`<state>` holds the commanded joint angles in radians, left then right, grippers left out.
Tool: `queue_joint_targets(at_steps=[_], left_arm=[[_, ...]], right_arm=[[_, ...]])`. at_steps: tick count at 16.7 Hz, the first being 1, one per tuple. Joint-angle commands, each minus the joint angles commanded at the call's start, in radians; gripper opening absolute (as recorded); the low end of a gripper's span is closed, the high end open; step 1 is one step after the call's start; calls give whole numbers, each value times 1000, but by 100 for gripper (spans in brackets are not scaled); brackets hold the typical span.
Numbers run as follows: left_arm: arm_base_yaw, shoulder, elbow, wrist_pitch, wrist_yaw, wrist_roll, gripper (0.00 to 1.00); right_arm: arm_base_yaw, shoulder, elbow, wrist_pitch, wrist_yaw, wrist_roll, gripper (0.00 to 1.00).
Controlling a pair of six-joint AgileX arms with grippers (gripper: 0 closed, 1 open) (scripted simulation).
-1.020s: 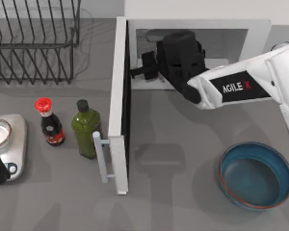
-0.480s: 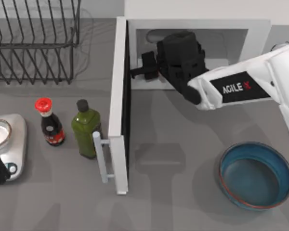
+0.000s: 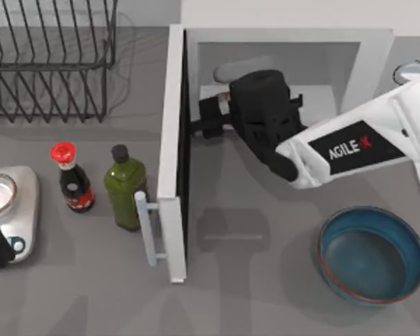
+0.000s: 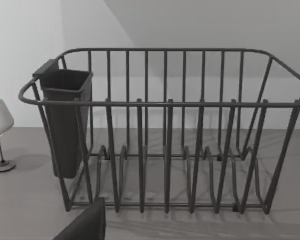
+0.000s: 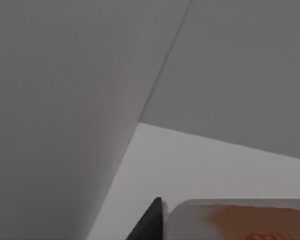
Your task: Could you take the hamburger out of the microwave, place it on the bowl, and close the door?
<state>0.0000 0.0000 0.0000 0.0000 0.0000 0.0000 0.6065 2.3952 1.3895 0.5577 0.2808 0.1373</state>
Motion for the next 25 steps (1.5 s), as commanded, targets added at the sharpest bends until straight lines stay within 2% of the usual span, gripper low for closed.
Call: queue_joint_targets(at_steps=[6,10,18,25], left_arm=[[0,0,0,0,0,0,100],[0,0,0,0,0,0,100],[0,0,0,0,0,0,100],[0,0,0,0,0,0,100]], right_arm=[[147,-191,-420,171,129,71,0],[213,-275,-570,247,187,102,0],[211,-304,-569,224,190,105,0],[211,-494,-519,-22,186,105,0]])
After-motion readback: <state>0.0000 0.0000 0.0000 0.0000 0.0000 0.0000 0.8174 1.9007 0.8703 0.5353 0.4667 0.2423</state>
